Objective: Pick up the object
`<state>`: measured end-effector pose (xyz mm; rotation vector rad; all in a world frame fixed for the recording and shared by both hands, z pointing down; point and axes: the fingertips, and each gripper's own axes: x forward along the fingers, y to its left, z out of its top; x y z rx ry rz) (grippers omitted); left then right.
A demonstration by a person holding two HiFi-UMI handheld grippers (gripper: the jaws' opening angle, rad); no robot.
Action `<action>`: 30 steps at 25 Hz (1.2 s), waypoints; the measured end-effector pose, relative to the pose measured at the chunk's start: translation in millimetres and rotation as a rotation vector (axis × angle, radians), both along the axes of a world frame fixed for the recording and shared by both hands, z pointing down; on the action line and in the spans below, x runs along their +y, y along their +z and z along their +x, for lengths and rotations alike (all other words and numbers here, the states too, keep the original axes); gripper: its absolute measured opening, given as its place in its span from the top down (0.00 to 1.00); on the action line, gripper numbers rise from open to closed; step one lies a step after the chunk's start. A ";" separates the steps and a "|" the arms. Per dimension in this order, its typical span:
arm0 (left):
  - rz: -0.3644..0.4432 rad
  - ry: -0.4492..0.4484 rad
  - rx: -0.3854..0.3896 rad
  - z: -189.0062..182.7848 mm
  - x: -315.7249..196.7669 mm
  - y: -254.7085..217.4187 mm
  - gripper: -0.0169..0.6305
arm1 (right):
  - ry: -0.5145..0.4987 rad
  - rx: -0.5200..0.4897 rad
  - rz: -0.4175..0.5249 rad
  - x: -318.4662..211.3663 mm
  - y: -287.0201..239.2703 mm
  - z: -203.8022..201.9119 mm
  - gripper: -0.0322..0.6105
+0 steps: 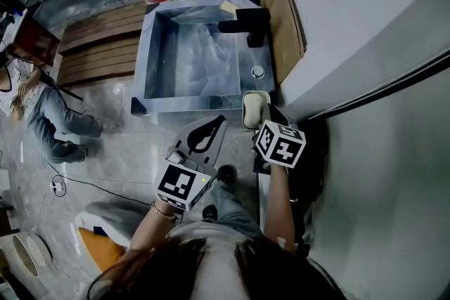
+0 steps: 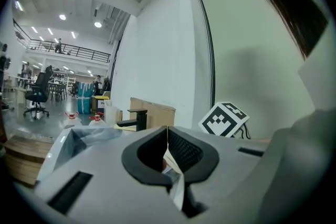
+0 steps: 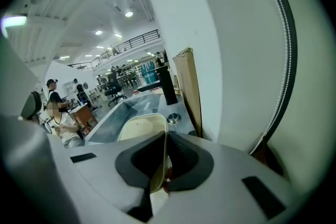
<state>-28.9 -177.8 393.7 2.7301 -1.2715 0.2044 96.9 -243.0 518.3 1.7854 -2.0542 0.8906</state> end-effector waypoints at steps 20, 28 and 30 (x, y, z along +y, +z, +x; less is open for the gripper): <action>0.133 0.002 0.022 -34.0 110.7 -53.6 0.96 | 0.001 -0.002 0.156 110.1 -83.6 -32.7 0.90; 0.175 -0.009 0.035 -46.1 159.0 -70.2 0.96 | -0.006 0.005 0.209 161.3 -111.9 -41.9 0.90; 0.183 -0.013 0.036 -48.3 171.3 -73.6 0.96 | -0.007 0.005 0.222 174.3 -118.2 -43.7 0.90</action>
